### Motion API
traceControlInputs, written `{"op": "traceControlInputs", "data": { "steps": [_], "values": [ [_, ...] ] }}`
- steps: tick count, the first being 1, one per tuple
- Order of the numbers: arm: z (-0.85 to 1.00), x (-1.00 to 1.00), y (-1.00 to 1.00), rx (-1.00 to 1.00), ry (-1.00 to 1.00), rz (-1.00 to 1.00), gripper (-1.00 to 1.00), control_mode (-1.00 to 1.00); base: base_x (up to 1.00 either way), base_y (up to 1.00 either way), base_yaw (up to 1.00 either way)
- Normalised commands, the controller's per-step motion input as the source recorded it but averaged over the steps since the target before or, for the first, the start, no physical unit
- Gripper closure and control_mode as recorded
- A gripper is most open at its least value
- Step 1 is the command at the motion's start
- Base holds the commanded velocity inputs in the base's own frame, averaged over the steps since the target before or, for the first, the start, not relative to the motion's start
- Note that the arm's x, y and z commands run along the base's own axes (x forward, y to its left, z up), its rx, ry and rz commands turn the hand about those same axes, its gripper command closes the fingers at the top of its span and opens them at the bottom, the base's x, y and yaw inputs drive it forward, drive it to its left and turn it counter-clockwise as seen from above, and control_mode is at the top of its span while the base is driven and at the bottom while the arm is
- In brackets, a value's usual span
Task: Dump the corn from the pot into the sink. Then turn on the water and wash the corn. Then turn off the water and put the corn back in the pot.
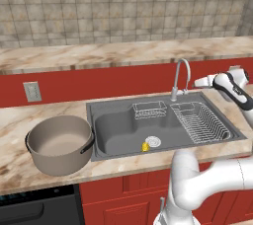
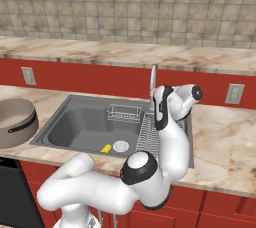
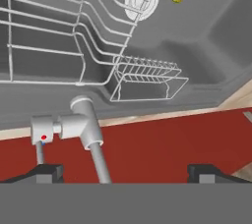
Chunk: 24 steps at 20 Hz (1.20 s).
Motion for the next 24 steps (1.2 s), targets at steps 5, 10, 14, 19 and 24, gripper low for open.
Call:
{"op": "traceControlInputs", "data": {
  "steps": [5, 10, 14, 19, 24],
  "values": [
    [-0.20, 0.28, -0.28, -0.01, -0.08, 0.04, -1.00, -1.00, 0.00, 0.00, 0.00],
    [-0.21, 0.27, -0.06, -0.06, -0.01, 0.02, -1.00, -1.00, 0.00, 0.00, 0.00],
    [-0.19, 0.28, 0.00, -0.10, 0.00, 0.00, -1.00, -1.00, 0.00, 0.00, 0.00],
    [-0.15, 0.29, 0.00, -0.07, 0.00, 0.00, -1.00, -1.00, 0.00, 0.00, 0.00],
    [-0.13, 0.29, 0.00, -0.05, 0.00, 0.00, -1.00, -1.00, 0.00, 0.00, 0.00]
  ]
}}
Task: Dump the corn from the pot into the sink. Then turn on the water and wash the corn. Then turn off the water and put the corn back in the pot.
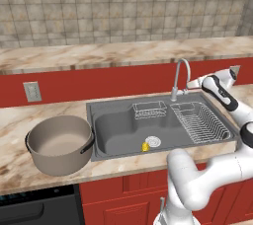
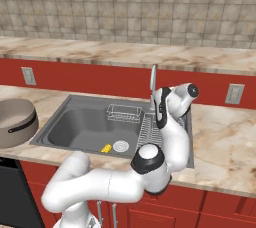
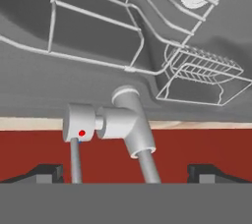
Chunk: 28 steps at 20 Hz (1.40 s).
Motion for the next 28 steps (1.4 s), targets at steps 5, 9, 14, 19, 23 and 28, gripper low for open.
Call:
{"op": "traceControlInputs", "data": {
  "steps": [5, 9, 14, 19, 23, 28],
  "values": [
    [-0.14, 0.26, 0.00, 0.00, 0.00, 0.00, -1.00, -1.00, 0.00, 0.00, 0.00],
    [-0.18, 0.27, -0.02, 0.00, 0.00, 0.00, -1.00, -1.00, 0.00, 0.00, 0.00],
    [-0.17, 0.29, -0.01, 0.00, 0.00, 0.00, -1.00, -1.00, 0.00, 0.00, 0.00],
    [-0.16, 0.35, -0.10, 0.00, 0.00, 0.00, -1.00, -1.00, 0.00, 0.00, 0.00],
    [-0.12, 0.33, -0.26, 0.00, 0.00, 0.00, -1.00, -1.00, 0.00, 0.00, 0.00],
    [-0.10, 0.29, -0.38, 0.00, 0.00, 0.00, -1.00, -1.00, 0.00, 0.00, 0.00]
  ]
}}
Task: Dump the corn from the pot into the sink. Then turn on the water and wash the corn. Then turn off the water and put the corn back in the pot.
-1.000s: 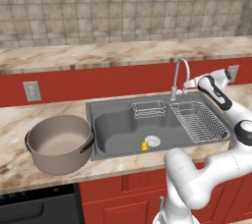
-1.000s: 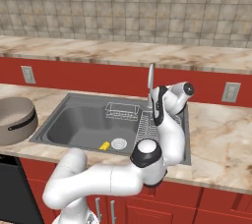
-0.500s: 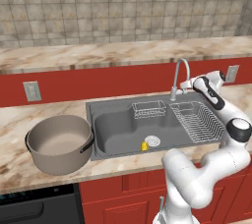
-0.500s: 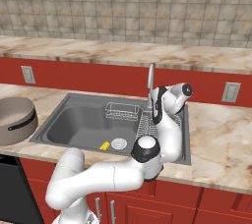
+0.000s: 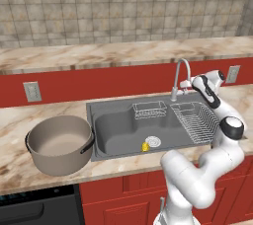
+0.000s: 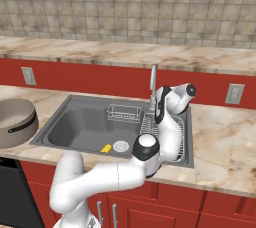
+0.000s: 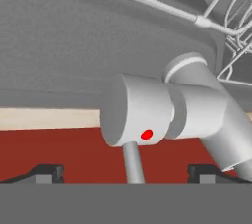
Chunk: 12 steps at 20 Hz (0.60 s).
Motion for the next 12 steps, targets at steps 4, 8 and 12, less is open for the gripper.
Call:
{"op": "traceControlInputs", "data": {
  "steps": [4, 8, 12],
  "values": [
    [-0.17, 0.26, -0.36, 0.00, 0.00, 0.00, -1.00, -1.00, 0.00, 0.00, 0.00],
    [-0.26, 0.21, -0.33, 0.00, 0.00, 0.00, -1.00, -1.00, 0.00, 0.00, 0.00],
    [-0.29, 0.13, -0.32, 0.00, 0.00, 0.00, -1.00, -1.00, 0.00, 0.00, 0.00]
  ]
}}
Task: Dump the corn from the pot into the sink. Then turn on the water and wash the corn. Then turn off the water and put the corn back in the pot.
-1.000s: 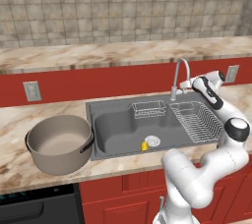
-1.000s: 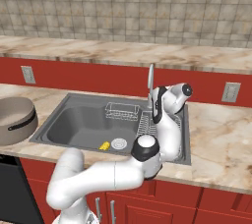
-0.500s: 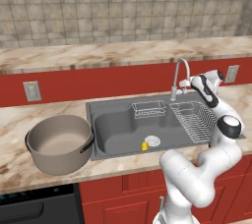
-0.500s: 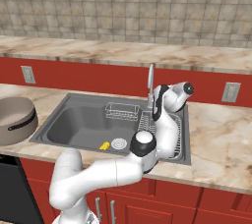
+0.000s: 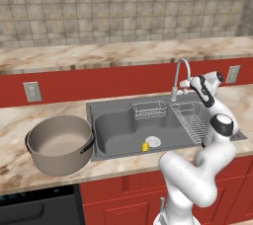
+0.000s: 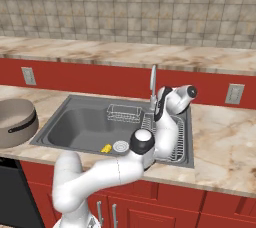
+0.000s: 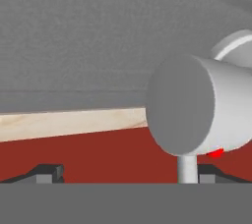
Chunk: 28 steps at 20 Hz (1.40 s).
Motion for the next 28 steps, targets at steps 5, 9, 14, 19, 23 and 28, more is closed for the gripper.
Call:
{"op": "traceControlInputs", "data": {
  "steps": [5, 9, 14, 19, 23, 28],
  "values": [
    [-0.29, 0.06, -0.33, -0.01, -0.04, 0.00, -1.00, -1.00, 0.00, 0.00, 0.00],
    [-0.23, 0.01, -0.47, -0.03, -0.08, 0.00, -1.00, -1.00, 0.00, 0.00, 0.00],
    [-0.11, 0.00, -0.72, -0.06, -0.10, -0.04, -1.00, -1.00, 0.00, 0.00, 0.00],
    [-0.07, 0.00, -0.99, -0.08, -0.07, -0.13, -1.00, -1.00, 0.00, 0.00, 0.00],
    [-0.09, 0.00, -1.00, -0.06, -0.07, -0.16, -1.00, -1.00, 0.00, 0.00, 0.00],
    [-0.09, -0.04, -1.00, -0.03, -0.16, -0.19, -1.00, -1.00, 0.00, 0.00, 0.00]
  ]
}}
